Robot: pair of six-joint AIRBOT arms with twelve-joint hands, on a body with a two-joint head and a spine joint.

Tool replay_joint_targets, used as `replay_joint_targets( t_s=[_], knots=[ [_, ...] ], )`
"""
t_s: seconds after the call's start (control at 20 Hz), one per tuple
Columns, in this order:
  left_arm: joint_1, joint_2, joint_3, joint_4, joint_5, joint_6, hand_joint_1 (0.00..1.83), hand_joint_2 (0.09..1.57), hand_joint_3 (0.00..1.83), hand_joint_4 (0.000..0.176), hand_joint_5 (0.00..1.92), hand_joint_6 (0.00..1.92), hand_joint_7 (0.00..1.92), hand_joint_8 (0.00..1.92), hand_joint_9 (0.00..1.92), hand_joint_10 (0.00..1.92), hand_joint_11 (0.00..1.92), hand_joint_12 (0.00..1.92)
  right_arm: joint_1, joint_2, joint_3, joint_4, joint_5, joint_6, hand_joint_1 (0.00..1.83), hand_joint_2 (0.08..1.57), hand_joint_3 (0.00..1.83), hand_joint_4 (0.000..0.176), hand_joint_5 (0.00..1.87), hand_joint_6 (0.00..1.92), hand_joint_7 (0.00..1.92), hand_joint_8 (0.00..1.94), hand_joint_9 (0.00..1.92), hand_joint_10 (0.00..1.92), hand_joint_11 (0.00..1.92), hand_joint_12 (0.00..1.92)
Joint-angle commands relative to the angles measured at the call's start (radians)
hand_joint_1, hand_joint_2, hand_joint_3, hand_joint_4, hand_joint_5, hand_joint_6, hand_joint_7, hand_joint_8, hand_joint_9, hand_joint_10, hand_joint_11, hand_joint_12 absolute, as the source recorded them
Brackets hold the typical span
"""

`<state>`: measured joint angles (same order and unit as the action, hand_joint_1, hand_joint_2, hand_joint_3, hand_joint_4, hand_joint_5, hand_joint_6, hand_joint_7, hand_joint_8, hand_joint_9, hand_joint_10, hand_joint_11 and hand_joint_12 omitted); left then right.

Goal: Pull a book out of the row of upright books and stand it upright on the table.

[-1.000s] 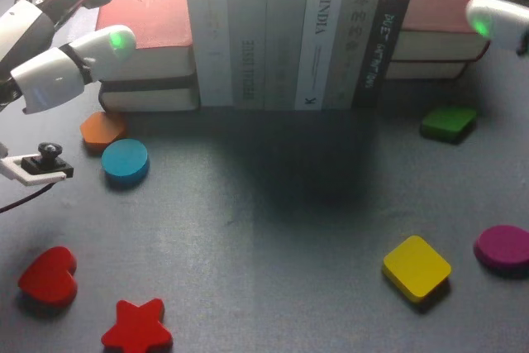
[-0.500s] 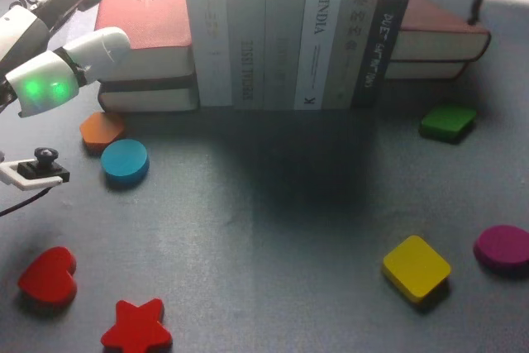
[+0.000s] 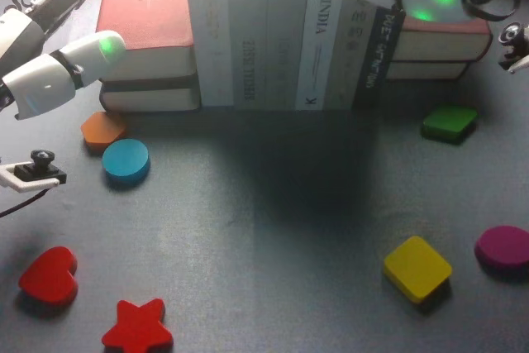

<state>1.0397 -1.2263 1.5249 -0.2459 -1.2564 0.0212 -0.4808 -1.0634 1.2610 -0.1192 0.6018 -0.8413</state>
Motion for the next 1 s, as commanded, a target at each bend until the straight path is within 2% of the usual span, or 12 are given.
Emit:
replay_joint_targets(
  t_s=[0.0,0.1,0.2,0.25,0.3,0.45,0.5,0.6,0.65,0.75,0.8,0.95],
  knots=[
    [-0.005,-0.007,0.003,-0.016,-0.129,-0.010,0.35,1.34,0.00,0.059,0.13,0.00,0.00,0.00,0.00,0.00,0.00,0.17,0.017,-0.006,0.004,0.003,0.064,-0.009,0.13,1.36,0.00,0.000,0.42,0.13,0.00,0.00,0.00,0.00,0.00,0.00],
    [-0.005,-0.007,0.003,-0.017,-0.131,-0.010,0.34,1.35,0.00,0.063,0.12,0.00,0.00,0.00,0.00,0.00,0.00,0.15,0.024,-0.014,0.006,-0.002,0.046,-0.019,0.15,1.36,0.00,0.000,0.66,0.17,0.04,0.01,0.00,0.00,0.00,0.00],
    [-0.005,-0.006,0.002,-0.018,-0.134,-0.010,0.34,1.35,0.00,0.062,0.12,0.00,0.00,0.00,0.00,0.00,0.00,0.14,0.024,-0.014,0.004,-0.002,0.046,-0.019,0.15,1.36,0.00,0.000,0.68,0.18,0.05,0.02,0.00,0.00,0.00,0.00],
    [-0.002,-0.005,0.001,-0.020,-0.136,-0.011,0.33,1.35,0.00,0.059,0.12,0.00,0.00,0.00,0.00,0.00,0.00,0.23,0.024,-0.014,-0.001,-0.003,0.049,-0.020,0.20,1.36,0.00,0.000,0.75,0.34,0.11,0.01,0.00,0.00,0.00,0.00],
    [0.001,-0.005,-0.001,-0.023,-0.139,-0.011,0.33,1.35,0.00,0.059,0.12,0.00,0.00,0.00,0.00,0.00,0.00,0.23,0.024,-0.014,-0.007,-0.003,0.058,-0.020,0.20,1.36,0.00,0.000,0.75,0.34,0.11,0.01,0.00,0.00,0.00,0.00],
    [0.006,-0.004,-0.003,-0.029,-0.144,-0.013,0.33,1.36,0.00,0.064,0.11,0.00,0.00,0.00,0.00,0.00,0.00,0.31,0.017,0.002,-0.043,-0.003,0.105,-0.020,0.21,1.38,0.00,0.000,0.66,0.95,0.19,0.01,0.00,0.00,0.00,0.00],
    [0.008,-0.004,-0.004,-0.031,-0.147,-0.013,0.33,1.36,0.00,0.064,0.11,0.00,0.00,0.00,0.00,0.00,0.00,0.31,0.011,0.012,-0.057,-0.005,0.121,-0.020,0.28,1.38,0.00,0.000,0.68,0.96,0.22,0.02,0.00,0.00,0.00,0.00],
    [0.011,-0.003,-0.005,-0.035,-0.152,-0.015,0.33,1.35,0.00,0.061,0.11,0.00,0.00,0.00,0.00,0.00,0.00,0.26,-0.008,0.036,-0.087,-0.010,0.160,-0.020,0.28,1.38,0.00,0.000,0.70,0.86,0.23,0.01,0.00,0.00,0.00,0.00],
    [0.012,-0.002,-0.006,-0.035,-0.153,-0.015,0.34,1.36,0.00,0.056,0.12,0.00,0.00,0.00,0.00,0.00,0.00,0.20,-0.025,0.054,-0.109,-0.013,0.191,-0.020,0.23,1.39,0.00,0.000,0.69,0.84,0.22,0.00,0.00,0.00,0.00,0.00],
    [0.014,-0.001,-0.008,-0.038,-0.156,-0.015,0.34,1.36,0.00,0.061,0.12,0.00,0.00,0.00,0.00,0.00,0.00,0.03,-0.065,0.089,-0.148,-0.016,0.250,-0.019,0.29,1.39,0.00,0.000,0.71,0.76,0.22,0.00,0.00,0.00,0.00,0.00],
    [0.016,-0.001,-0.009,-0.040,-0.157,-0.015,0.34,1.36,0.00,0.056,0.12,0.00,0.00,0.00,0.00,0.00,0.00,0.00,-0.086,0.101,-0.163,-0.022,0.283,-0.006,0.30,1.39,0.00,0.000,0.73,0.71,0.22,0.00,0.00,0.00,0.00,0.00],
    [0.021,0.001,-0.010,-0.046,-0.163,-0.016,0.35,1.36,0.00,0.067,0.10,0.00,0.00,0.00,0.00,0.00,0.00,0.00,-0.132,0.115,-0.176,-0.049,0.349,0.050,0.37,1.41,0.01,0.000,0.78,0.63,0.24,0.01,0.00,0.00,0.00,0.00]
  ],
)
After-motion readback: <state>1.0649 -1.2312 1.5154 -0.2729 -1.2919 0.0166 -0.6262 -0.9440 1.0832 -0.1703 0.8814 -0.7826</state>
